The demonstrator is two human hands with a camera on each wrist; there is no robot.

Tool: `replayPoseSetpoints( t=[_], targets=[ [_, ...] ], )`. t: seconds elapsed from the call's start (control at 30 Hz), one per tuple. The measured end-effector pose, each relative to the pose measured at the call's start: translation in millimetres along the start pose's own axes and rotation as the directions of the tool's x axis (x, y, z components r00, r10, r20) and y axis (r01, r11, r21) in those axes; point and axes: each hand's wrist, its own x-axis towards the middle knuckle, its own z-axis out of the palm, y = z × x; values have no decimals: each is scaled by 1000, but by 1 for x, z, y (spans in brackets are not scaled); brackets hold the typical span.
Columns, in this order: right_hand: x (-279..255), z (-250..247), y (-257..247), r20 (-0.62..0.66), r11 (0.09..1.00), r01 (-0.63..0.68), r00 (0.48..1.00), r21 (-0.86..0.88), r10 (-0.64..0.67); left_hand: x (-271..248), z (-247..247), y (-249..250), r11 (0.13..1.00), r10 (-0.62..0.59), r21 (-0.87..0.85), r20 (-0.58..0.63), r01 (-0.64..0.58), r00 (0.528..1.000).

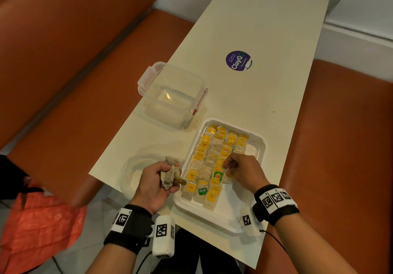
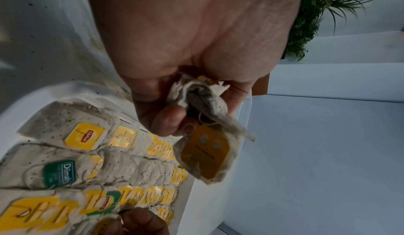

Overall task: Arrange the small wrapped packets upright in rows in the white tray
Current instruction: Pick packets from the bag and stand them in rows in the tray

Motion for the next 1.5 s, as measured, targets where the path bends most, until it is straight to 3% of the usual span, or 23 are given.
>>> replayPoseSetpoints(
  t=[0.2,0.3,0.43,0.5,0.63,0.8,0.87,0.97,1.03,1.1,1.2,1.4,1.5],
  targets=[
    [-5,-3,-9,-71,1000,-12,997,-17,10,-3,7,-5,1000,12,23,25,-13,1000],
    [-20,-17,-39,-107,986,55,994,158,-38,-4,9,-7,1000,16,18,32,-16,999],
    [-53,-32,-89,139,928,114,975,355,-173,-7,15,-8,1000,17,14,68,-18,998],
    [-62,-30,-101,169,915,134,963,381,-212,-9,18,-8,1000,8,0,92,-8,996],
    [-61,-23,-100,41,889,89,992,449,-119,-12,23,-9,999,2,-45,117,3,993],
    [-65,-35,-82,94,763,-32,995,646,-37,-11,21,-14,997,4,-72,86,3,996],
    [-66,-43,-69,119,806,-44,992,590,-33,-12,20,-16,997,11,-79,82,-4,997],
    [-64,-48,-45,155,975,-18,988,221,-16,-13,18,-17,996,-10,-84,82,17,997],
    [-60,-44,-33,219,999,-10,975,-53,21,-13,17,-18,995,-39,-83,88,46,995],
    [-57,-37,-25,296,980,5,954,-198,55,-12,16,-19,995,-57,-78,93,65,994],
    [-56,-27,-25,331,961,22,941,-275,73,-11,15,-20,996,-64,-59,104,70,993],
    [-51,-17,-27,218,968,16,975,-251,40,-6,9,-21,994,-90,-55,100,95,991],
    [-50,-17,-27,276,974,21,960,-225,43,-5,8,-20,993,-92,-57,107,99,990]
  ],
)
